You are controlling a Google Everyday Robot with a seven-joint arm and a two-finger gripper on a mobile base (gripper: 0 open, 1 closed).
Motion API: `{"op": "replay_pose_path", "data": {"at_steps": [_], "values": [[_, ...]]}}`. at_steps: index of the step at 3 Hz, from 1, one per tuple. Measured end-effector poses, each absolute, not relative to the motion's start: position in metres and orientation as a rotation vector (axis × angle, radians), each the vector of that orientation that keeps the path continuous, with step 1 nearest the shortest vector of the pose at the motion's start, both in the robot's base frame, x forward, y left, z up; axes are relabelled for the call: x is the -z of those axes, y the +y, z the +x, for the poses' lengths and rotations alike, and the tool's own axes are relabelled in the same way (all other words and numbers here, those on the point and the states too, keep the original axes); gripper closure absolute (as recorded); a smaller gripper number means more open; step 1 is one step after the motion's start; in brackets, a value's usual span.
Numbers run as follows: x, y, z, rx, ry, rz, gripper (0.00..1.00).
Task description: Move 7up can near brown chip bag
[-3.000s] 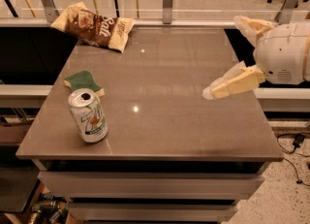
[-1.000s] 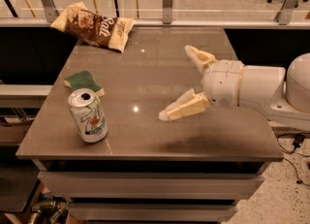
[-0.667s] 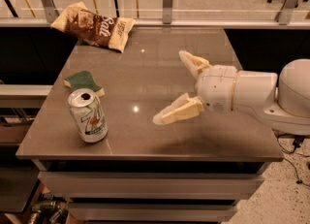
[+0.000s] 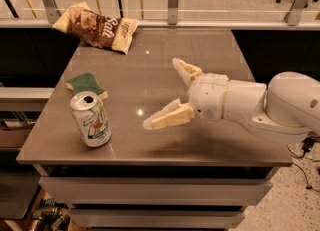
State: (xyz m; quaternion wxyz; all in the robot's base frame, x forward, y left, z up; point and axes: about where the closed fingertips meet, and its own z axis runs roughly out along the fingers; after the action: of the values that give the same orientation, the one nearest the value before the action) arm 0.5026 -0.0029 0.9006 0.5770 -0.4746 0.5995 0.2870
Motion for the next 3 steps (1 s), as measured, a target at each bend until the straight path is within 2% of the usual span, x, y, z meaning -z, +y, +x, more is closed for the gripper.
{"op": "replay_pose_path", "data": {"at_steps": [3], "values": [[-0.893, 0.059, 0.486, -0.748, 1.424, -1.060, 0.00]]}}
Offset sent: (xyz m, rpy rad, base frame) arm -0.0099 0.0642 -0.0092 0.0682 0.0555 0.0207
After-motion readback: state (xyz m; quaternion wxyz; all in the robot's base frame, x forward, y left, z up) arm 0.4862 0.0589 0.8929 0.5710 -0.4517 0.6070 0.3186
